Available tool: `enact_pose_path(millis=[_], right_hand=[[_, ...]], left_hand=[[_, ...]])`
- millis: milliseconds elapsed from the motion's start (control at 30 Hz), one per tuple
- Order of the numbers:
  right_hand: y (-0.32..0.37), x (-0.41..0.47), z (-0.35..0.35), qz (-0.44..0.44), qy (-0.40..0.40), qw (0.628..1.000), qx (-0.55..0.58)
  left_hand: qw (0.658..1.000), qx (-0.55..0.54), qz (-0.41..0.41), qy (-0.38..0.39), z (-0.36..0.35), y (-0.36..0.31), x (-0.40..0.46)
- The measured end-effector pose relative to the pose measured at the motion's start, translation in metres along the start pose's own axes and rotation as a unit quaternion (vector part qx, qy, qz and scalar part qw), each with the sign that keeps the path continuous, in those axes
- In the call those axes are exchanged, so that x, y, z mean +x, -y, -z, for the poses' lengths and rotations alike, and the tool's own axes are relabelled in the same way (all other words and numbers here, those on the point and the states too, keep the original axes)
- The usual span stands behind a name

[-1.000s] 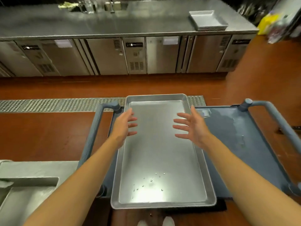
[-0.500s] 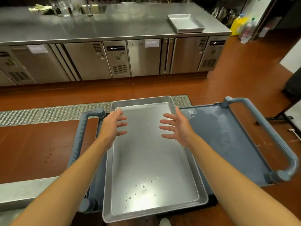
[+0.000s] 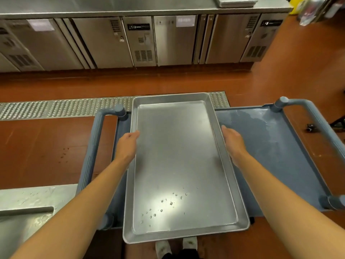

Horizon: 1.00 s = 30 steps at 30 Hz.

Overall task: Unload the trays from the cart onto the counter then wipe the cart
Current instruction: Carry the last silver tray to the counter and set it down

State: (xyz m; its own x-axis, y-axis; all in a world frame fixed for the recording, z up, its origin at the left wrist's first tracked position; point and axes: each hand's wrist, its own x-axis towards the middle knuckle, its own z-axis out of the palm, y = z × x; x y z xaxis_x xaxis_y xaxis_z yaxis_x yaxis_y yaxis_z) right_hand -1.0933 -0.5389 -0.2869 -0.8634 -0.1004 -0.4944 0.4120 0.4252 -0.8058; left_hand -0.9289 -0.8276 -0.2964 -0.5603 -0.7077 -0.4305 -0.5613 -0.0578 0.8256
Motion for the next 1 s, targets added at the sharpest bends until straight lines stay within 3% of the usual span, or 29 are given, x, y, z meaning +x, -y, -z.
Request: enact_pose_path(millis=[267, 467, 600, 733, 900, 1000], right_hand=[[-0.032, 0.038, 0.01, -0.086, 0.022, 0.996, -0.026], [-0.039, 0.041, 0.014, -0.127, 0.053, 0.99, 0.026], [-0.04, 0.043, 0.014, -0.142, 0.063, 0.987, 0.047], [-0.042, 0.044, 0.015, -0.148, 0.087, 0.983, 0.059], [-0.038, 0.047, 0.021, -0.151, 0.1, 0.982, 0.055], [-0.034, 0.046, 0.028, -0.165, 0.106, 0.979, 0.053]], left_hand=[[0.998, 0.022, 0.065, -0.01, -0.001, 0.022, 0.013], [0.986, -0.06, 0.154, 0.018, 0.002, 0.026, 0.018], [0.977, -0.092, 0.19, 0.022, 0.008, 0.078, 0.058], [0.98, -0.093, 0.167, 0.048, 0.008, 0.033, 0.015], [0.974, -0.126, 0.179, 0.059, 0.012, 0.044, 0.03], [0.971, -0.137, 0.181, 0.071, 0.01, 0.017, 0.004]])
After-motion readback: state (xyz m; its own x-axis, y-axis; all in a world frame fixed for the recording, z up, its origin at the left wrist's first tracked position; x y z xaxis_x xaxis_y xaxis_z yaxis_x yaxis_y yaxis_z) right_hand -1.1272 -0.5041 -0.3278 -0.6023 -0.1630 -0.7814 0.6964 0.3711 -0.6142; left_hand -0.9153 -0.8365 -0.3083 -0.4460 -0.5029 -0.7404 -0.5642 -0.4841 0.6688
